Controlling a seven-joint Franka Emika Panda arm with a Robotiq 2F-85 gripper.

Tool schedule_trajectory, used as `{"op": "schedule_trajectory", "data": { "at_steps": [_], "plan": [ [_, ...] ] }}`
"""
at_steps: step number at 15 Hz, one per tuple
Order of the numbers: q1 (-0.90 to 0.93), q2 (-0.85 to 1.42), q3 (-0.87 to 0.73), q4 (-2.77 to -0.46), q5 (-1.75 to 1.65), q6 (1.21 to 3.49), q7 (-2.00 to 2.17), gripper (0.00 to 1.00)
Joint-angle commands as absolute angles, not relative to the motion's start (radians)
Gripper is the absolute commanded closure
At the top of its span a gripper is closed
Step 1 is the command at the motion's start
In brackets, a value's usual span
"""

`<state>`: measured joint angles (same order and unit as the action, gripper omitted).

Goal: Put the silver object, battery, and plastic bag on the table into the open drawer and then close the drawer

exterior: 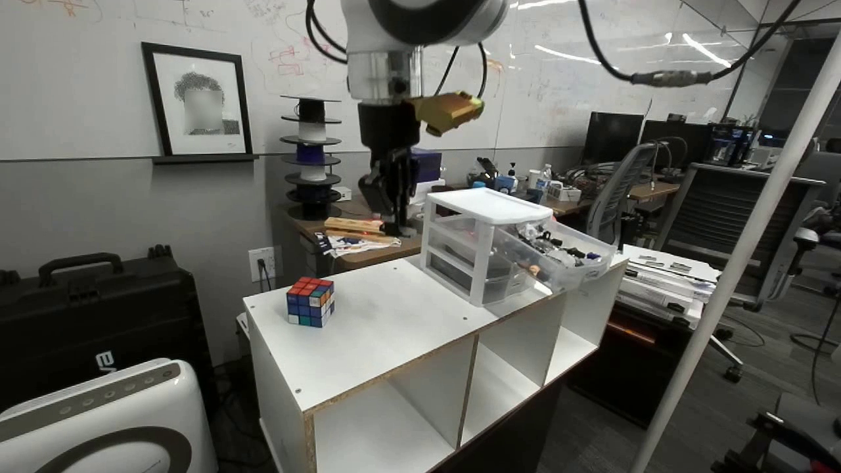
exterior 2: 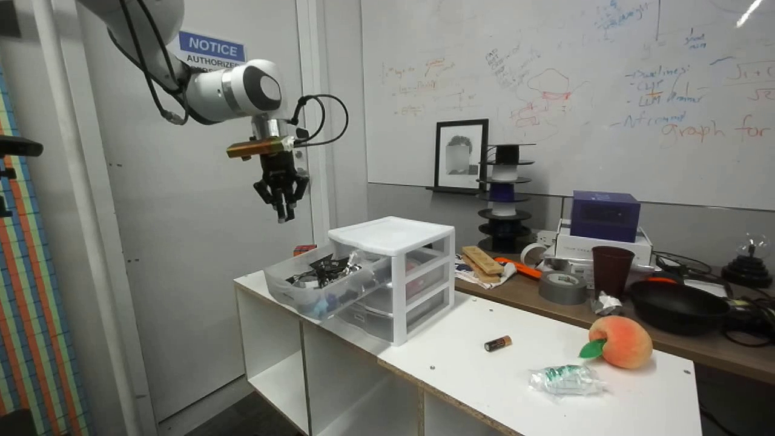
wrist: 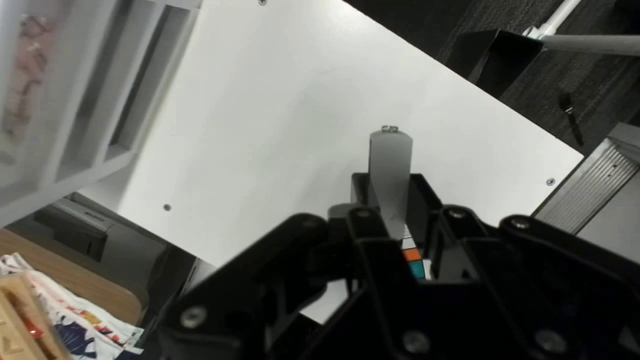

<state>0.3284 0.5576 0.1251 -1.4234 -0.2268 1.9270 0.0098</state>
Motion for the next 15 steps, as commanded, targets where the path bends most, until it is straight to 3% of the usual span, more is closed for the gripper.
{"op": "schedule_trajectory", "data": {
  "at_steps": [1,8,15],
  "plan": [
    [0.295,0.340,0.124,-1.586,-0.216,1.919,0.044,0.90],
    [0.188,0.050,0.096,-1.854,-0.228,1.879,0.096,0.89],
    [0.069,0.021,0.037,-2.042,-0.224,1.929,0.061,0.89]
  ]
}}
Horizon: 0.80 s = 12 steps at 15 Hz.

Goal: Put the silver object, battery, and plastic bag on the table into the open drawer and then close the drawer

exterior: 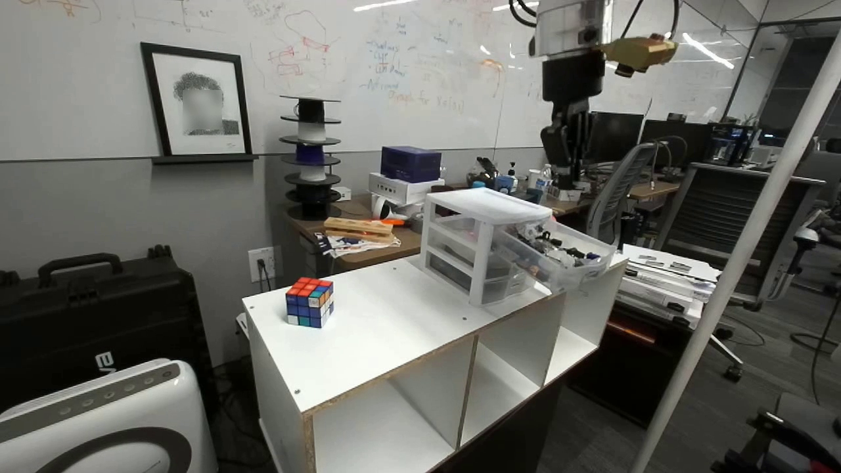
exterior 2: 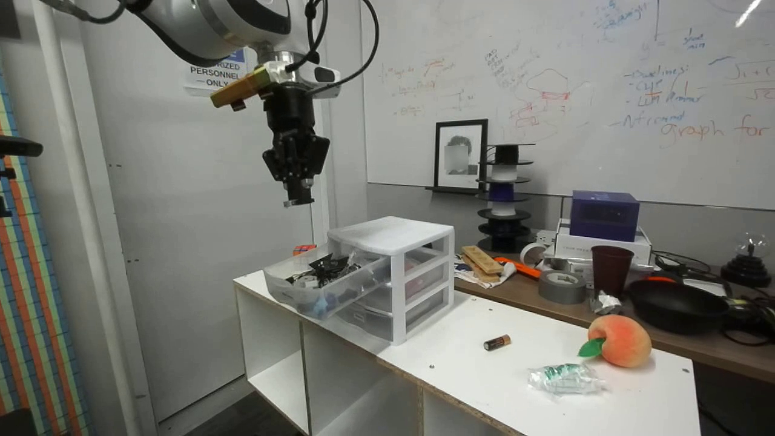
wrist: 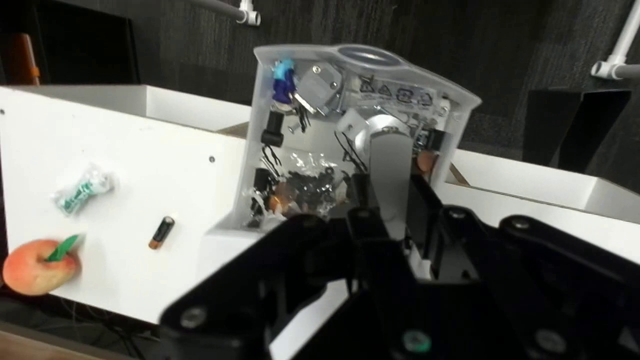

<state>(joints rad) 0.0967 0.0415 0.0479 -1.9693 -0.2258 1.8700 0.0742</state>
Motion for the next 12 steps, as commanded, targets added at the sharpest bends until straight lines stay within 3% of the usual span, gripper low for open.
{"op": "schedule_trajectory", "data": {
  "at_steps": [1,9,10,12],
  "plan": [
    [0.062,0.032,0.035,-2.054,-0.220,1.943,0.055,0.89],
    [0.045,0.090,0.029,-2.146,-0.256,2.155,0.048,0.88],
    [0.044,0.089,0.027,-2.157,-0.262,2.177,0.051,0.54],
    [0.040,0.076,0.021,-2.179,-0.285,2.226,0.060,0.48]
  ]
}}
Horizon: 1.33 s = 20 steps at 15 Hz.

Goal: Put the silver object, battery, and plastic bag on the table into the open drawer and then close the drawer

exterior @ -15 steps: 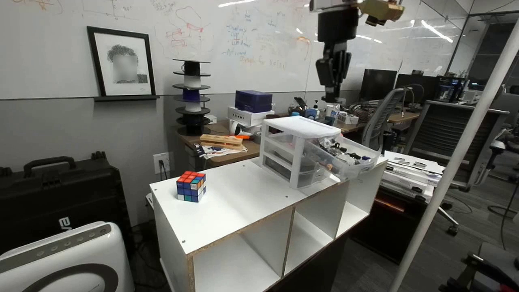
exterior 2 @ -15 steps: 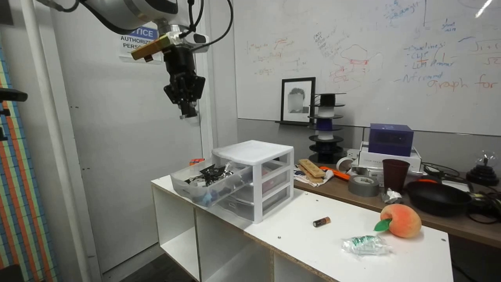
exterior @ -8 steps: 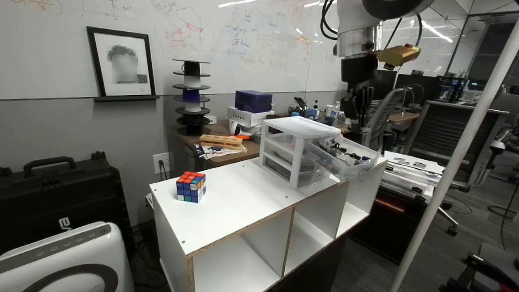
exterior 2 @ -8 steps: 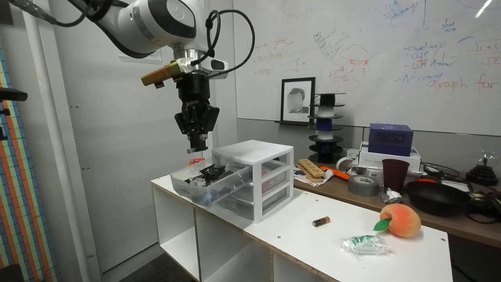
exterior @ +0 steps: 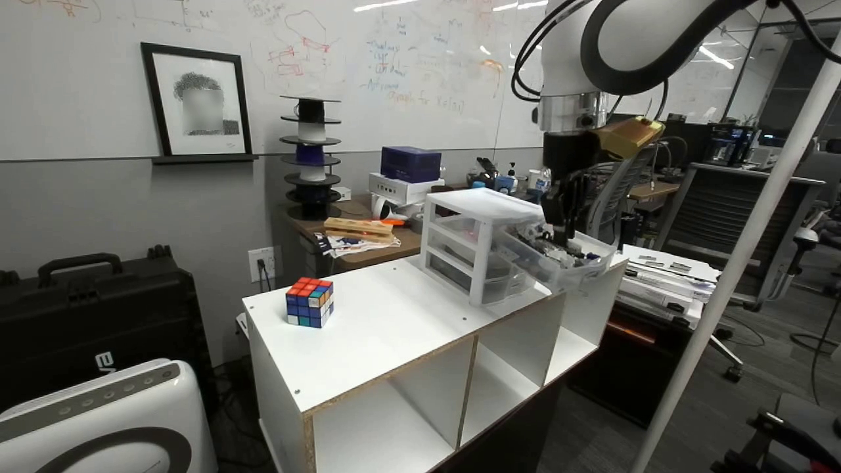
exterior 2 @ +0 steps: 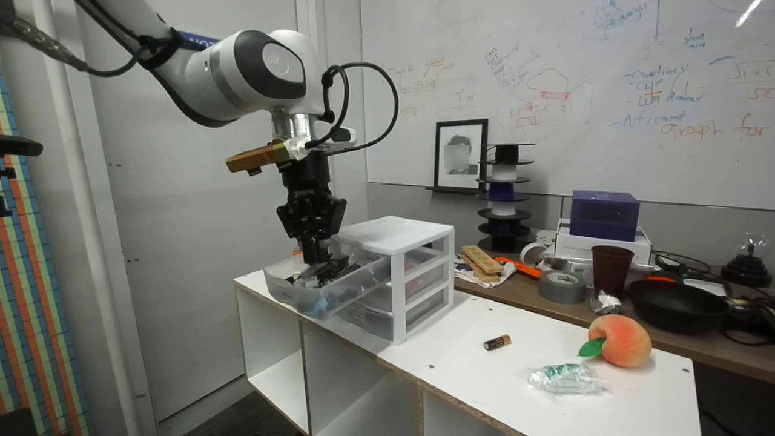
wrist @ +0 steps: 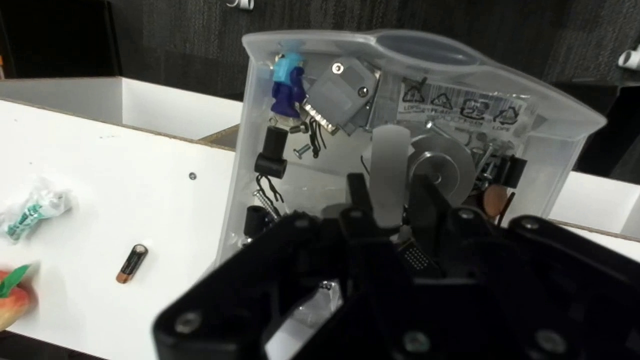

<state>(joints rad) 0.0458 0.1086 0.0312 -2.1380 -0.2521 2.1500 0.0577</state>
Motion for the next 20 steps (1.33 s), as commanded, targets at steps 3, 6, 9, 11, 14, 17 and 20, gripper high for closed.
{"op": "schedule_trajectory", "data": {
  "at_steps": [3,6,9,11,14,17,20],
  "plan": [
    [0.040,0.035,0.019,-2.209,-0.282,2.314,0.086,0.23],
    [0.054,-0.039,0.040,-2.235,-0.234,2.296,0.071,0.02],
    [0.076,-0.116,0.071,-2.278,-0.198,2.284,0.084,0.00],
    [0.067,-0.058,0.070,-2.234,-0.205,2.281,0.072,0.00],
    [0.079,-0.110,0.089,-2.266,-0.189,2.267,0.079,0.00],
    [0.078,-0.114,0.087,-2.273,-0.189,2.266,0.079,0.00],
    [0.074,-0.102,0.080,-2.257,-0.177,2.261,0.062,0.00]
  ]
}}
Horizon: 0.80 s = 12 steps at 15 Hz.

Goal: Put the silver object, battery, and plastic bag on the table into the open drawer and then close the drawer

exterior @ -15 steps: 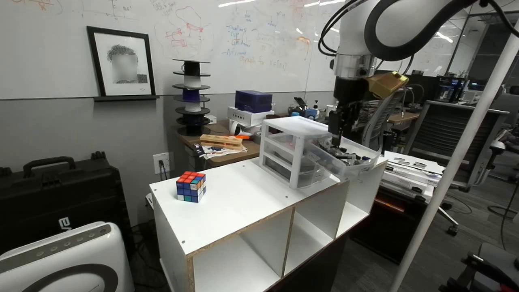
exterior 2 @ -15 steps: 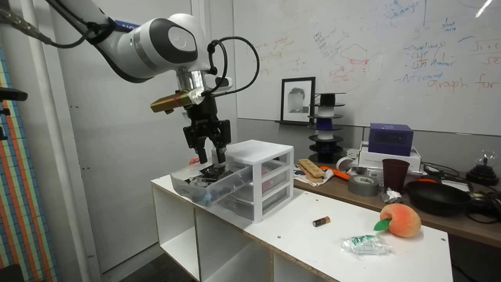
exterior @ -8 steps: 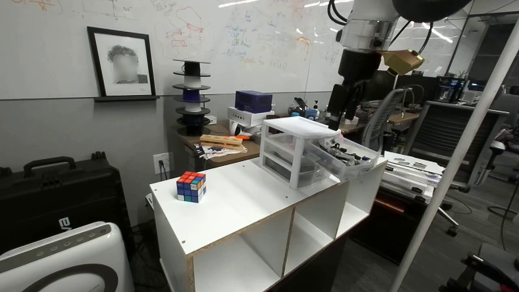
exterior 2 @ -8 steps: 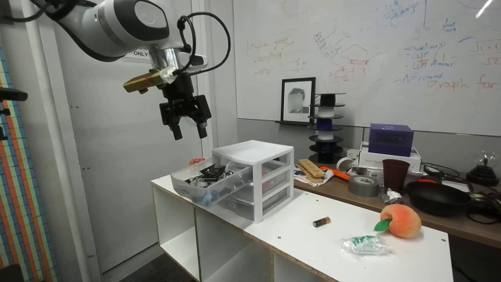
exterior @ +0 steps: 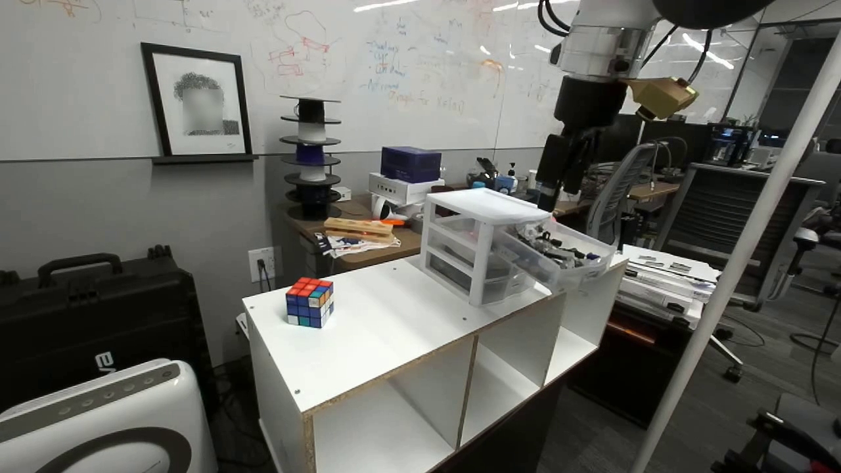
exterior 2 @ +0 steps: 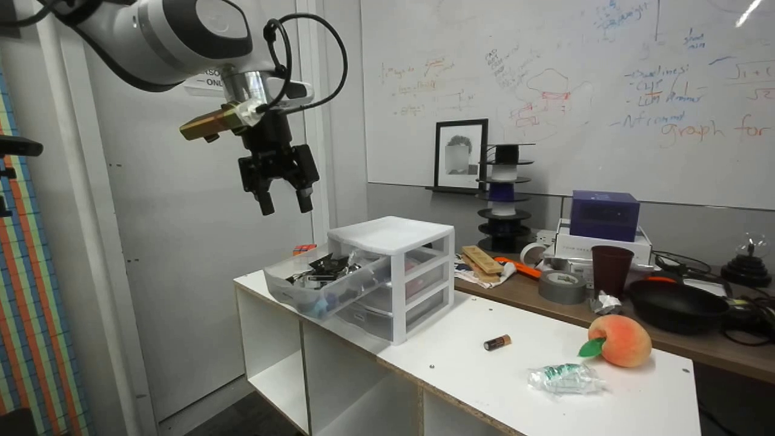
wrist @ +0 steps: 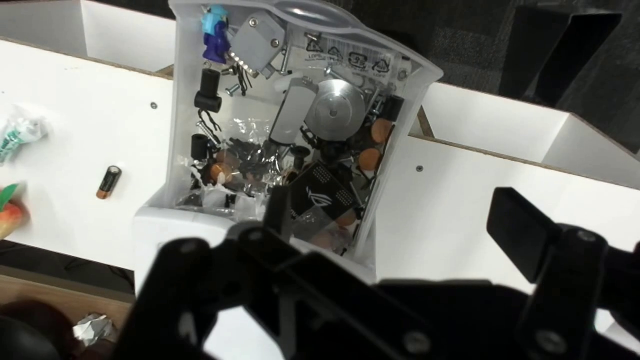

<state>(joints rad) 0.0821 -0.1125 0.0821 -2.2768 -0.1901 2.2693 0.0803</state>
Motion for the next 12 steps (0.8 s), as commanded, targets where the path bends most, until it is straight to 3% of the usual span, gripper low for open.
{"op": "schedule_trajectory", "data": {
  "at_steps": [1,12],
  "plan": [
    [0.065,-0.093,0.074,-2.237,-0.195,2.261,0.077,0.00],
    [-0.103,0.116,-0.111,-1.906,-0.021,2.308,-0.107,0.00]
  ]
}}
